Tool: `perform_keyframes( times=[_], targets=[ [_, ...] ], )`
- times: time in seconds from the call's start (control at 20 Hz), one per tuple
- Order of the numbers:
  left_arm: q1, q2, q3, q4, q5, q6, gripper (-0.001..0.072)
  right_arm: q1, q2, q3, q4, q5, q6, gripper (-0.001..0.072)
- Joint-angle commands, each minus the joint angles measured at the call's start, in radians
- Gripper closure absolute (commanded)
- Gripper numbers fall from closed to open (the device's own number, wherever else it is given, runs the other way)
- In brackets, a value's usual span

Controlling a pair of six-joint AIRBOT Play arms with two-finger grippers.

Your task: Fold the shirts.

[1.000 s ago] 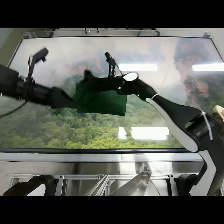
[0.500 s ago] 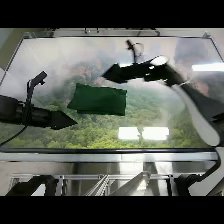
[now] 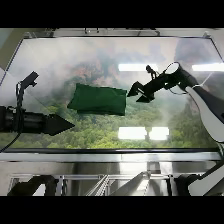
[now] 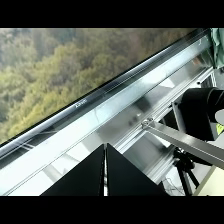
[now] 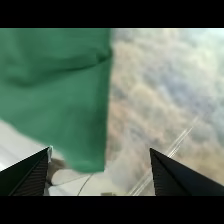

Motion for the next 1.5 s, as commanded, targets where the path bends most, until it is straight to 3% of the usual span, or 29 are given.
perform_keyframes(
  times=[0.0, 0.4, 0.45, 0.5, 0.55, 0.65, 0.9, 1.0, 1.05, 1.2, 1.45],
  targets=[
    [0.001, 0.007, 0.0, -0.001, 0.017, -0.013, 0.0684, 0.044, -0.069, -0.016, 0.113, -0.058, -0.013, -0.0001],
    [0.001, 0.008, 0.0, -0.002, 0.051, -0.013, 0.0683, 0.132, -0.143, -0.016, 0.247, -0.172, -0.037, 0.0008],
    [0.001, 0.007, 0.0, -0.002, 0.051, -0.013, 0.0683, 0.133, -0.144, -0.016, 0.247, -0.172, -0.037, 0.0087],
    [0.001, 0.007, 0.0, -0.002, 0.051, -0.013, 0.0684, 0.133, -0.142, -0.016, 0.247, -0.17, -0.046, 0.0351],
    [0.001, 0.007, 0.0, -0.002, 0.051, -0.013, 0.0683, 0.133, -0.139, -0.015, 0.248, -0.164, -0.063, 0.0555],
    [0.001, 0.007, 0.0, -0.002, 0.058, -0.013, 0.0684, 0.132, -0.13, -0.015, 0.251, -0.163, -0.062, 0.0689],
    [0.001, 0.007, 0.0, -0.001, 0.069, -0.012, 0.0683, 0.103, -0.024, -0.014, 0.236, -0.151, -0.057, 0.0691],
    [0.001, 0.007, 0.0, -0.002, 0.069, -0.012, 0.0684, 0.037, 0.085, -0.013, 0.14, -0.084, 0.0, 0.0691],
    [0.001, 0.007, 0.0, -0.002, 0.068, -0.012, 0.0683, -0.017, 0.157, -0.013, 0.022, -0.032, 0.062, 0.0691],
    [0.001, 0.007, 0.0, -0.002, 0.066, 0.014, 0.0684, -0.245, 0.394, -0.013, -0.313, 0.119, 0.241, 0.0691],
    [0.0, 0.007, 0.0, -0.001, 0.043, 0.048, 0.0683, -0.782, 0.637, -0.014, -0.37, 0.225, 0.293, 0.0691]
  ],
)
